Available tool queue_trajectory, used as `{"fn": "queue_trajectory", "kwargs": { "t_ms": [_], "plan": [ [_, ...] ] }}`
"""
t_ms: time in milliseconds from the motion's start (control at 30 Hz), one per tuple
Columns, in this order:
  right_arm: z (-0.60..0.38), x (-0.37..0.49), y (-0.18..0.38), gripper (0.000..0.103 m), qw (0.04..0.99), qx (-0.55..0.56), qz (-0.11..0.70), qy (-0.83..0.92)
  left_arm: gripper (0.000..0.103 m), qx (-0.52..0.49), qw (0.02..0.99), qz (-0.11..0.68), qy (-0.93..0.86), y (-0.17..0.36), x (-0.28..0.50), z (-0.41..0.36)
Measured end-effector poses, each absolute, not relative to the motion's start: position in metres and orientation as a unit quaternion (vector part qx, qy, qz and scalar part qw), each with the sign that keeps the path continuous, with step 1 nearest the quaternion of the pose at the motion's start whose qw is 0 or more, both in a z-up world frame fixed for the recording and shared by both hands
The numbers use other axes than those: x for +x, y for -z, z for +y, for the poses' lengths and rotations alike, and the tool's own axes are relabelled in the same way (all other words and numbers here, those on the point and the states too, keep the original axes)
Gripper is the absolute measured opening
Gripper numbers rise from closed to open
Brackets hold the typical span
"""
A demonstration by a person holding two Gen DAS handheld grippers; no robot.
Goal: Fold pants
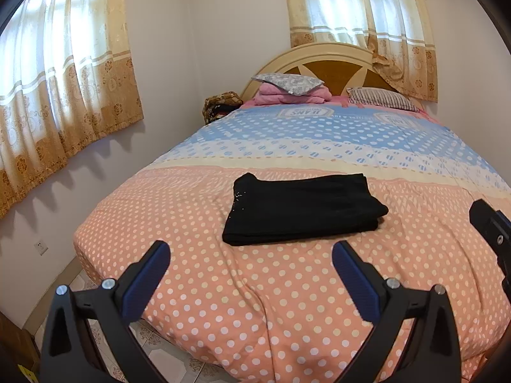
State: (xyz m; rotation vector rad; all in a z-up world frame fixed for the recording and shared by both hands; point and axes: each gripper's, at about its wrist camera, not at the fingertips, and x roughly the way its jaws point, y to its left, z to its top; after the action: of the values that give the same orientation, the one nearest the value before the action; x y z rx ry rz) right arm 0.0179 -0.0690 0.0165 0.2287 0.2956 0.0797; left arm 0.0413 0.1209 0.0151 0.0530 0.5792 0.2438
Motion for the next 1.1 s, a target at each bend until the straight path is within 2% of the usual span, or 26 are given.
{"fn": "queue_trajectory", "kwargs": {
  "t_ms": [1100],
  "plan": [
    [-0.0658,0.0245,-0.0099,0.066,0.98,0.109,0.164,-0.041,0.103,0.026,0.951,0.29,-0.107,-0.009,0.0449,0.1188]
  ]
}}
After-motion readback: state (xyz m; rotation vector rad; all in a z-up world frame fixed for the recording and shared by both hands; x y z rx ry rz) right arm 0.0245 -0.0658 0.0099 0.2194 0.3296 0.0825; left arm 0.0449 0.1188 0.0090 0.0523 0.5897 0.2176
